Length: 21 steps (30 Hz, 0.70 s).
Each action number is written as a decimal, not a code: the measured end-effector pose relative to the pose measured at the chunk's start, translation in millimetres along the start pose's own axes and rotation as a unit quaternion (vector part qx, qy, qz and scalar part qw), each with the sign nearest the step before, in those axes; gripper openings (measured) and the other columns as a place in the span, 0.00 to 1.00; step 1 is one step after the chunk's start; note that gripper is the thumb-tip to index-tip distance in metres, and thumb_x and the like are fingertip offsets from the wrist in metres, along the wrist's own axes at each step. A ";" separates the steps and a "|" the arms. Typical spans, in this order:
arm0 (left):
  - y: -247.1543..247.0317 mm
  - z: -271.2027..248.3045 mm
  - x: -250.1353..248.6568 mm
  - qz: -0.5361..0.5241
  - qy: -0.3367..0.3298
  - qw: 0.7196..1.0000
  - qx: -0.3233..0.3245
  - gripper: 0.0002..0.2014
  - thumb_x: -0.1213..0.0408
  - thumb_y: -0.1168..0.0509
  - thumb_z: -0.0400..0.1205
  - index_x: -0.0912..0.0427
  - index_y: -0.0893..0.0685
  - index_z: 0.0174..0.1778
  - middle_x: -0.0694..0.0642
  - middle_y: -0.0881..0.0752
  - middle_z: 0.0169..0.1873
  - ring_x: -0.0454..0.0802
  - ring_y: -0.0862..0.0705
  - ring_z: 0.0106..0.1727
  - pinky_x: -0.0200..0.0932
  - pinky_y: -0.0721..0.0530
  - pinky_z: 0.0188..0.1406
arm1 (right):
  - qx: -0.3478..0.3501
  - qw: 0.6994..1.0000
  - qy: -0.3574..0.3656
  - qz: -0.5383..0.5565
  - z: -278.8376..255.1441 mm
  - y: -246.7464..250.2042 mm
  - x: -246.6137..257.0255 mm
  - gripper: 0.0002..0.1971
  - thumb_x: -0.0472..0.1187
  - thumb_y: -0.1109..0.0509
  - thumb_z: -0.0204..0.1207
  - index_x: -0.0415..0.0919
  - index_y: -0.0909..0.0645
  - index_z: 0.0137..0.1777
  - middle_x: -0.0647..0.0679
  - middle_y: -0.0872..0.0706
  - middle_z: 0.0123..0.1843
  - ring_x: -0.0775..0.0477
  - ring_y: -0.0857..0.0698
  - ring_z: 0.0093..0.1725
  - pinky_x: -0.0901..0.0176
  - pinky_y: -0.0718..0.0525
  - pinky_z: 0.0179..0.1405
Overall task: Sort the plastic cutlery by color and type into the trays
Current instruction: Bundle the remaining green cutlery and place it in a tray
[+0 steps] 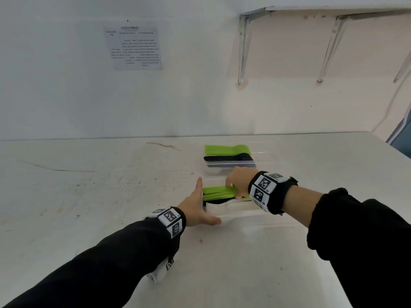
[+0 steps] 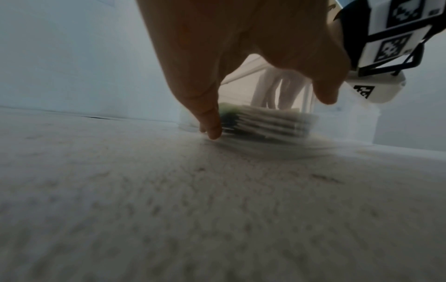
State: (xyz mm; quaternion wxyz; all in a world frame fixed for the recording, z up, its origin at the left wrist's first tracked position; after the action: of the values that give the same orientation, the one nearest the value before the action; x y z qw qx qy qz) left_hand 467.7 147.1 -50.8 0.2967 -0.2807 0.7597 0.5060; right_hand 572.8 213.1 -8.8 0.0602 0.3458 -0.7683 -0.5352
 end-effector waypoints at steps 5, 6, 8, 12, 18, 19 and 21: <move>0.1 0.1 1.1 -0.001 0.001 1.000 -0.001 0.64 0.56 0.22 0.70 0.53 0.73 0.80 0.56 0.45 0.82 0.51 0.39 0.81 0.38 0.38 0.73 | -0.008 0.999 0.006 0.052 -1.6 6.3 -3.6 0.29 0.50 0.27 0.73 0.45 0.27 0.73 0.46 0.23 0.69 0.43 0.22 0.67 0.49 0.20 0.59; 0.2 -0.6 0.5 -0.001 0.000 1.000 0.000 0.64 0.56 0.22 0.70 0.53 0.73 0.80 0.56 0.45 0.83 0.51 0.39 0.81 0.38 0.38 0.74 | -0.018 0.996 -0.003 0.082 -4.0 9.8 -10.7 0.28 0.52 0.28 0.73 0.46 0.27 0.73 0.47 0.22 0.69 0.44 0.23 0.68 0.49 0.21 0.62; 0.2 -0.8 0.3 0.000 -0.004 1.000 -0.001 0.64 0.56 0.22 0.70 0.54 0.73 0.79 0.57 0.48 0.83 0.50 0.42 0.82 0.38 0.40 0.74 | -0.075 0.983 -0.029 0.164 -13.2 20.9 -31.6 0.22 0.50 0.32 0.77 0.44 0.24 0.69 0.46 0.18 0.66 0.44 0.21 0.66 0.51 0.22 0.66; -1.8 -1.0 0.0 -0.002 -0.004 1.000 0.006 0.65 0.55 0.23 0.70 0.56 0.76 0.78 0.54 0.56 0.83 0.48 0.48 0.83 0.37 0.43 0.76 | -0.145 0.936 -0.138 0.289 -36.0 10.3 -92.2 0.18 0.44 0.39 0.82 0.40 0.24 0.70 0.43 0.21 0.71 0.44 0.24 0.71 0.57 0.31 0.72; -3.9 -5.0 1.0 -0.036 0.015 0.999 0.029 0.66 0.45 0.24 0.68 0.59 0.75 0.78 0.55 0.56 0.83 0.49 0.50 0.83 0.37 0.46 0.76 | -0.023 0.879 -0.334 0.341 -75.2 -60.6 -149.7 0.24 0.41 0.44 0.85 0.29 0.37 0.76 0.35 0.32 0.78 0.39 0.31 0.77 0.56 0.31 0.71; -5.6 -5.9 0.7 -0.036 0.020 0.998 0.039 0.66 0.40 0.27 0.67 0.59 0.75 0.78 0.56 0.55 0.83 0.50 0.48 0.83 0.38 0.45 0.76 | -0.006 0.876 -0.338 0.343 -78.4 -68.5 -150.8 0.22 0.40 0.45 0.85 0.28 0.35 0.75 0.35 0.31 0.77 0.39 0.30 0.76 0.57 0.30 0.70; -7.7 -4.1 0.6 -0.039 0.030 0.998 0.043 0.60 0.36 0.35 0.72 0.59 0.74 0.79 0.57 0.53 0.83 0.53 0.45 0.83 0.40 0.44 0.76 | 0.021 0.878 -0.339 0.338 -81.6 -80.2 -150.6 0.20 0.38 0.45 0.85 0.28 0.31 0.73 0.35 0.27 0.74 0.39 0.27 0.74 0.58 0.27 0.67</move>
State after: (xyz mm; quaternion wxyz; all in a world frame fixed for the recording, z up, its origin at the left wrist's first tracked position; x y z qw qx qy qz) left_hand 472.2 140.6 -54.6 0.3046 -0.3120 0.7781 0.4522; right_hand 761.6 224.0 -2.1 -0.0339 -0.1364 -0.8228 -0.5507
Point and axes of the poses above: each hand's wrist, its own z-axis towards the middle knuckle, its own y-axis out of the back of the hand, x = y × z, the point moved 8 cm from there along z, towards the middle knuckle
